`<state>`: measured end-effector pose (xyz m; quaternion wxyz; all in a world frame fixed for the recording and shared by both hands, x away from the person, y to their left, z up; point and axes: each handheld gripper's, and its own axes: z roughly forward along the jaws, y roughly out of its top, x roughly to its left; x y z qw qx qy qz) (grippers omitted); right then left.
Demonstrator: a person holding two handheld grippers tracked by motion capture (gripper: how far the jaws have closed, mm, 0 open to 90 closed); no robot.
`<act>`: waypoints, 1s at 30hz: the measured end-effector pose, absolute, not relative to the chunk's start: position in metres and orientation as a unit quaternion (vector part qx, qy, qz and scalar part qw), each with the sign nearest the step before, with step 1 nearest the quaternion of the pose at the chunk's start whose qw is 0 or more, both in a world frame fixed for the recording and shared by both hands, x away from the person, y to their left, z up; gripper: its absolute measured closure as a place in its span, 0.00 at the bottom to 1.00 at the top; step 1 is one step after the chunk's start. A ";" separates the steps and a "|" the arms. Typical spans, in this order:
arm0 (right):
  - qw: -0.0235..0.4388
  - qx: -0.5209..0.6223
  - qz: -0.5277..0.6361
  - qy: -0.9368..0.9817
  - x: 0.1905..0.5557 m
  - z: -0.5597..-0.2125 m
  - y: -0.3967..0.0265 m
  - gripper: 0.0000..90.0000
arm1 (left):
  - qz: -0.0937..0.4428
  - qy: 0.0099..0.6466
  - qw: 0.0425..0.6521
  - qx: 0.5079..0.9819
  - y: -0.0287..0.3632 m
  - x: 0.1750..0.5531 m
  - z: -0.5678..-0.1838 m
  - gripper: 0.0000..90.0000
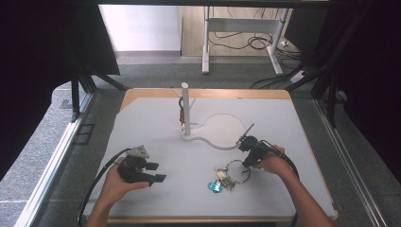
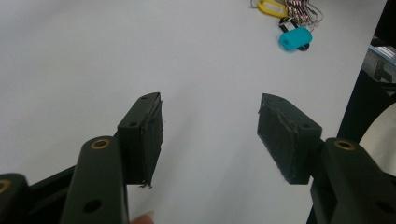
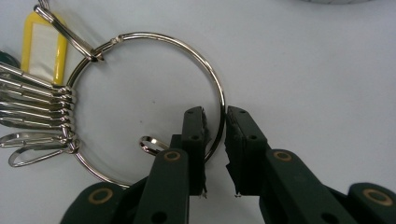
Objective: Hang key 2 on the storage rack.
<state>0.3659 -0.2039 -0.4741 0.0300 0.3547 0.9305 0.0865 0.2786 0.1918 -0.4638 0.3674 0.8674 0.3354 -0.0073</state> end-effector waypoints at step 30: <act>0.012 0.387 0.117 0.915 0.361 -0.450 -0.212 0.96 | -0.008 0.335 0.364 0.869 0.190 0.278 -0.465 0.46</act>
